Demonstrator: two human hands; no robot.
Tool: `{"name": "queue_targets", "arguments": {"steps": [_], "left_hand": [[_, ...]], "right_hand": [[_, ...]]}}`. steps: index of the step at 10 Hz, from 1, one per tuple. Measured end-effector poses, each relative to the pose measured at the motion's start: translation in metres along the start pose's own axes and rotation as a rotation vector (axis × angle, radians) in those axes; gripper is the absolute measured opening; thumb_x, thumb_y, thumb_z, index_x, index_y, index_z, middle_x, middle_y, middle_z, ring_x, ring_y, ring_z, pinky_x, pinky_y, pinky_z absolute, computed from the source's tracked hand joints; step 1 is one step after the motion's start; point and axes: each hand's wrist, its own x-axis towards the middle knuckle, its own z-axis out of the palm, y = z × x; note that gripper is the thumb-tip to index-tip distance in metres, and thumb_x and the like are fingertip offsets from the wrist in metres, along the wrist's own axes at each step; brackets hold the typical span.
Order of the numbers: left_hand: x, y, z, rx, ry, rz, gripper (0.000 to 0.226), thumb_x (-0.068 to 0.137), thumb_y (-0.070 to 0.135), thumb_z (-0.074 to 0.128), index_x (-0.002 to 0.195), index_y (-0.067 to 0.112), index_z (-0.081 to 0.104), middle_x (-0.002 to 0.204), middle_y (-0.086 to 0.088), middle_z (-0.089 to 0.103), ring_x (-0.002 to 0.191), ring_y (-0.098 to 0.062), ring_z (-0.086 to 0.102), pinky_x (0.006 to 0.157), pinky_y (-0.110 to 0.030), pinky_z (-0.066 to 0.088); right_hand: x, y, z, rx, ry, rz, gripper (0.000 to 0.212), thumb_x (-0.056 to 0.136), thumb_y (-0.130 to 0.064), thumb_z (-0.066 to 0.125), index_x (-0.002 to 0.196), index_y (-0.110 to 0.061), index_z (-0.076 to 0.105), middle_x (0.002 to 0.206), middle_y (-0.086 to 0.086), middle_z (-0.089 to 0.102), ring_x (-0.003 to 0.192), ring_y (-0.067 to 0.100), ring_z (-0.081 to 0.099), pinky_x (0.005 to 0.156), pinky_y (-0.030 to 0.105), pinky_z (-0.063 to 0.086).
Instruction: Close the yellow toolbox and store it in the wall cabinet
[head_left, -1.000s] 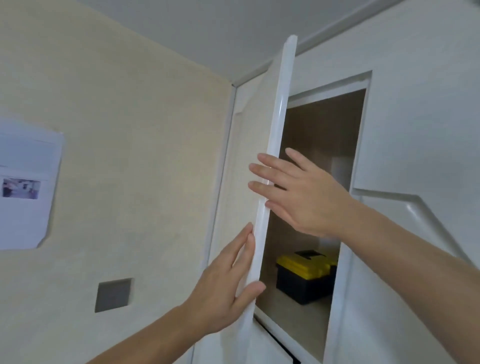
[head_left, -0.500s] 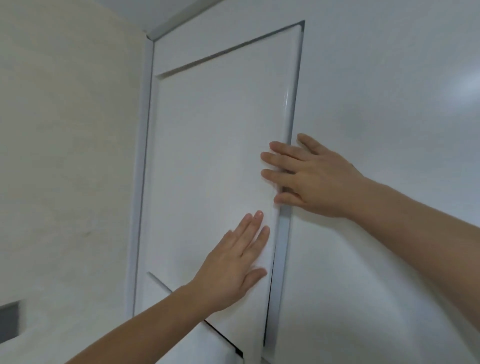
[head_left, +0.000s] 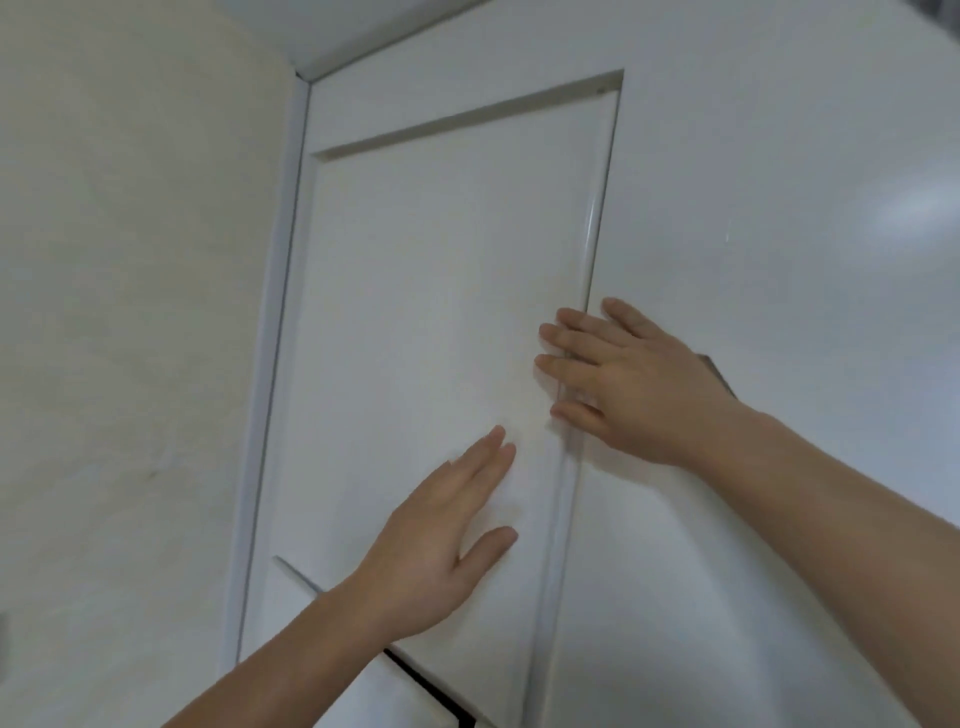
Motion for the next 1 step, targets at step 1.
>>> {"name": "queue_targets", "arguments": {"steps": [1], "left_hand": [[-0.0299, 0.0235, -0.0503, -0.428, 0.239, -0.066, 0.054, 0.087, 0.047, 0.057, 0.139, 0.036, 0.044, 0.139, 0.013, 0.054, 0.128, -0.011, 0.049, 0.1, -0.025, 0.041]], "right_hand": [[-0.0201, -0.0243, -0.01, 0.395, 0.221, 0.215, 0.045, 0.09, -0.039, 0.06, 0.129, -0.018, 0.057, 0.143, 0.004, 0.05, 0.135, 0.02, 0.04, 0.112, 0.04, 0.027]]}}
